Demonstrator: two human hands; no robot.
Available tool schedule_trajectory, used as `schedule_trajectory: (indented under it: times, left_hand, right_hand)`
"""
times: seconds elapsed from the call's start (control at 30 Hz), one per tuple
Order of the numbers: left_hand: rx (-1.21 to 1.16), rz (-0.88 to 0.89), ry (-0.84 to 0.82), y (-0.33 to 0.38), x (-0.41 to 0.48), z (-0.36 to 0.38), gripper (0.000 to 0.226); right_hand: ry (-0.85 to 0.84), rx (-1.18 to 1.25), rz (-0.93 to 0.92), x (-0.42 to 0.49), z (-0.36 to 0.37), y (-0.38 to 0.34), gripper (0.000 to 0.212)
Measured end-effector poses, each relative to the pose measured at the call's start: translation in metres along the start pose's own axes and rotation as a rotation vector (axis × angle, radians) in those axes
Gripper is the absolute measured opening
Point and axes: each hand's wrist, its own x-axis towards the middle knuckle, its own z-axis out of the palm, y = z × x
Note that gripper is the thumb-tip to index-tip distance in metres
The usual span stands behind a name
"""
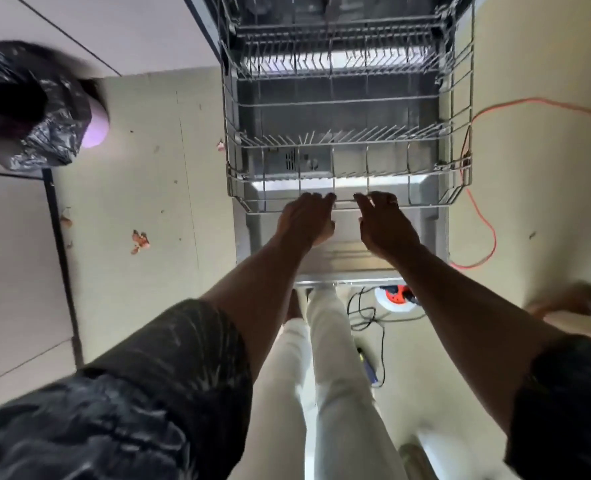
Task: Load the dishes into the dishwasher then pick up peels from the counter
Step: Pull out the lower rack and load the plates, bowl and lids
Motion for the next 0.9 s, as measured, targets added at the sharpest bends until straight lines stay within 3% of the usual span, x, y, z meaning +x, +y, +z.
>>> schedule_trajectory:
  times: [0.4,0.53,0.73,0.9]
  left_hand:
    - [0.028,-0.010,-0.148,0.016,-0.052,0.028,0.068]
    - [-0.019,-0.011,-0.119,0.018,-0.062,0.031,0.075]
    - [0.089,0.060,-0.054,0.019,-0.053,0.020,0.061]
    - [0.073,0.105,0.066,0.031,-0.056,-0.010,0.065]
  right_hand:
    - [-0.065,0.037,0.049,-0.064,0.021,-0.012,0.057]
    - [-0.049,0.046,0.064,-0.070,0.017,-0.013,0.058]
    - [-0.070,0.009,0.044,-0.061,0.001,-0.015,0.049]
    - [0.026,0.000,0.029,-0.058,-0.038,-0.021,0.048]
